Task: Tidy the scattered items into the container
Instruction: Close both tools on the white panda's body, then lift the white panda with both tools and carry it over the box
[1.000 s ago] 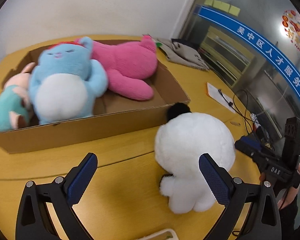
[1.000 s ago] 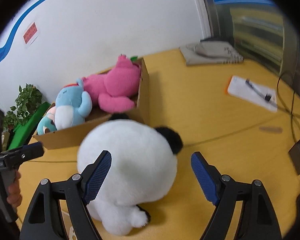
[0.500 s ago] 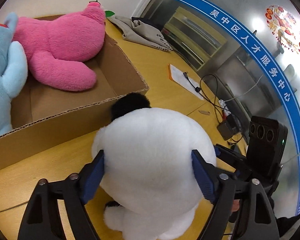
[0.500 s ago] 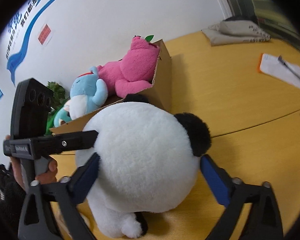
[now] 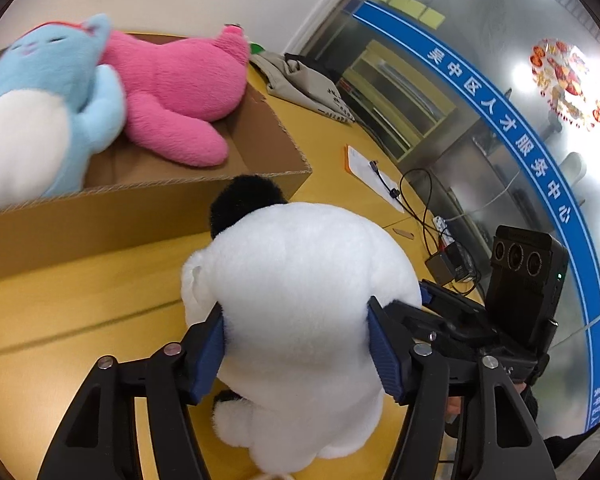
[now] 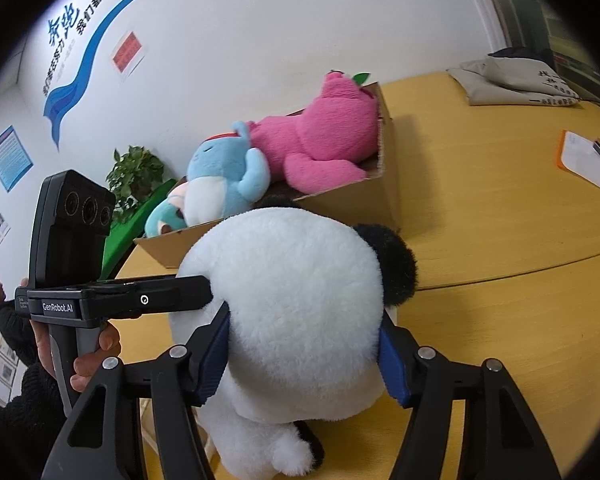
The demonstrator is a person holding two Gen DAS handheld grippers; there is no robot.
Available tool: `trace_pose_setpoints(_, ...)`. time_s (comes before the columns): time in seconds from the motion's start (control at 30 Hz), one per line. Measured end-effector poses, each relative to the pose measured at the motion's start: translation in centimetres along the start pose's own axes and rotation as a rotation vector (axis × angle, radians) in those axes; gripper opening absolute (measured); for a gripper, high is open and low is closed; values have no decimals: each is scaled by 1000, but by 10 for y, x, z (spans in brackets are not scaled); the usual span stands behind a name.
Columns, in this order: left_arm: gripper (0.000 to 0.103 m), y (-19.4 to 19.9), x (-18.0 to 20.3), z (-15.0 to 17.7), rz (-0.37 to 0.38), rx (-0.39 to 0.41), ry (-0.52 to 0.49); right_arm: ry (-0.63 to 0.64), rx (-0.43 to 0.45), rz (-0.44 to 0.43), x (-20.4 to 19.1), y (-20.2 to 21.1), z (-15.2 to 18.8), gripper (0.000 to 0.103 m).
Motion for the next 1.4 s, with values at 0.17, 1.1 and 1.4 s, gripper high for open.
trace_pose_setpoints(0.17,65,12,-12,22,-32,-8,35,58,-72,-47,-17,-8,4,64)
trace_pose_setpoints(1.1,63,79,9,-46,-28,187,-33,219,39,-151,-56,6,-62,60)
trace_pose_setpoints(1.4,63,89,-4,-148,-94,310,-69,341,173,-144,-65,-24,-168,60)
Point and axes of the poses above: each gripper's, at about its wrist camera, not at the fingertips, and y roughly against the way its jaws point, x to its right, z to its underside, the point moved 3 cm from there along -y, roughly the way its jaws point, and after that the axes turned 3 degrees about x, right-handed, at the moved point
